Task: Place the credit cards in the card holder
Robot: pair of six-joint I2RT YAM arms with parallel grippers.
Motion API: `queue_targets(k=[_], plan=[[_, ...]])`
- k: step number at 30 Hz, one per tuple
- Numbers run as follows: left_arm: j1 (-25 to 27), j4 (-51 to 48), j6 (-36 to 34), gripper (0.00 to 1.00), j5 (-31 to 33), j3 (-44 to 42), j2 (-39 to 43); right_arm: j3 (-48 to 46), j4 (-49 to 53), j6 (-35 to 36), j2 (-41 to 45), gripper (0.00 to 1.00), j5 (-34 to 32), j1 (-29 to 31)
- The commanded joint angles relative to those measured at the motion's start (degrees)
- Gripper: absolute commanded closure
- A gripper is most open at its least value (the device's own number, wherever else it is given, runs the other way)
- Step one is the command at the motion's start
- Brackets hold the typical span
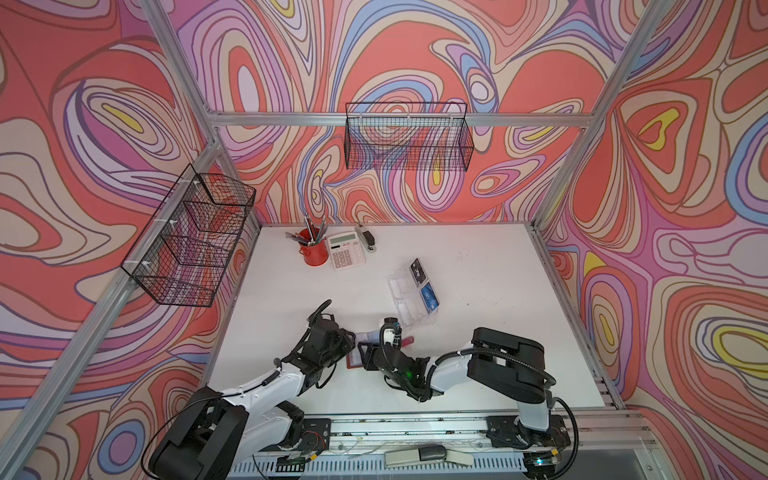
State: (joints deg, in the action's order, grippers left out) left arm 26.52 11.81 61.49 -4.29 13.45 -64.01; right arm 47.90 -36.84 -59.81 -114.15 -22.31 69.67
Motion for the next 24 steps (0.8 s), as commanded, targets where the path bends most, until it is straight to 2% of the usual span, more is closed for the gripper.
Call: queue_targets(k=[1, 9, 15, 24], plan=[[0.1, -2.61, 0.1, 0.56, -2.89, -0.05, -1.03, 0.47, -1.05, -1.2, -1.85, 0.61, 2.63, 0.54], [0.02, -3.89, 0.94, 0.57, -2.04, -0.93, 1.49, -0.6, -3.75, -8.08, -3.05, 0.63, 1.84, 2.21], [0.06, -3.62, 2.0, 0.57, -1.47, -2.48, 4.48, 0.53, -2.99, -6.27, -2.47, 0.64, 1.77, 2.82], [0.04, -6.91, 1.18, 0.54, 0.63, -2.8, 10.54, -6.61, 5.1, -2.97, 11.13, 0.55, -6.78, 2.83]])
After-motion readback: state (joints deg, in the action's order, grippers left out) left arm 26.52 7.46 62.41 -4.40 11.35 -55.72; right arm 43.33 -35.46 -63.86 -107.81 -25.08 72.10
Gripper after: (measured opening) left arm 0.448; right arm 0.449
